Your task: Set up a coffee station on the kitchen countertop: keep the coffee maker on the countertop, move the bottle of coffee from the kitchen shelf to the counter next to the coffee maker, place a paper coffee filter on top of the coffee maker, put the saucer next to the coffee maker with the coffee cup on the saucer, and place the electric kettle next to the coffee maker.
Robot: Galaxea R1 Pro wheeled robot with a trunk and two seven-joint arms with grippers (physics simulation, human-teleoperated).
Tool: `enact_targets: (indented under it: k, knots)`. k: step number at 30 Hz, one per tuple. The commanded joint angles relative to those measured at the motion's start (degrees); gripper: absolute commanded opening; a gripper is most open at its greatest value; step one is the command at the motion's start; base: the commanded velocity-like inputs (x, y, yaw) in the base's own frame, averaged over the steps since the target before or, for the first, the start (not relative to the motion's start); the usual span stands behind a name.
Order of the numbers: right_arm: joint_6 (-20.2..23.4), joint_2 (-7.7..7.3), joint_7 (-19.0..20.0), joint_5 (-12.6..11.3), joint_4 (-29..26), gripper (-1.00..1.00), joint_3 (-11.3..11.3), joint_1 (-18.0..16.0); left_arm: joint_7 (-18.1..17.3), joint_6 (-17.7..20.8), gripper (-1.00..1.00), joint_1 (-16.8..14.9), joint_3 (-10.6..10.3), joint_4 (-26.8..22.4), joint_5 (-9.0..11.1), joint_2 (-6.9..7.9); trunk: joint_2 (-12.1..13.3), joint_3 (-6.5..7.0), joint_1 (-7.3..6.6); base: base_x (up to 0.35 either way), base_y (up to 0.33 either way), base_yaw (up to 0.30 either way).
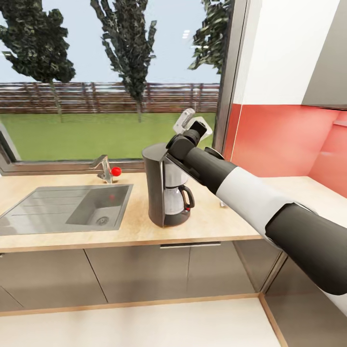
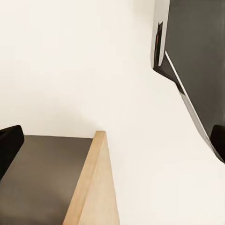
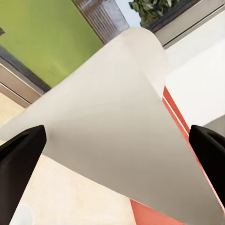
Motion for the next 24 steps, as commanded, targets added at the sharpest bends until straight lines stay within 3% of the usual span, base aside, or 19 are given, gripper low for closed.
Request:
enact_targets:
  k: [1, 7, 20, 24]
  knots:
    - [0.2, 0.0, -0.5, -0.6, 0.0, -1.0, 0.3, -0.1, 0.1, 0.4, 1.0, 0.1, 0.0, -0.3, 0.0, 0.03, -0.1, -0.11, 0.04, 0.106, 0.0, 0.0]
    - [0.2, 0.0, -0.5, -0.6, 1.7, -1.0, 0.3, -0.1, 0.2, 0.5, 1.0, 0.1, 0.1, -0.3, 0.1, 0.13, -0.1, -0.11, 0.04, 0.17, 0.0, 0.0]
    - [0.0, 0.0, -0.4, -0.8, 2.1, -1.0, 0.4, -0.1, 0.1, 0.5, 1.0, 0.1, 0.1, -0.3, 0.1, 0.07, -0.1, -0.11, 0.04, 0.009, 0.0, 0.0]
    - [0.0, 0.0, 2.4, -0.8, 2.0, -1.0, 0.5, -0.1, 0.1, 0.5, 1.0, 0.1, 0.1, -0.3, 0.1, 0.06, -0.1, -0.11, 0.04, 0.0, 0.0, 0.0]
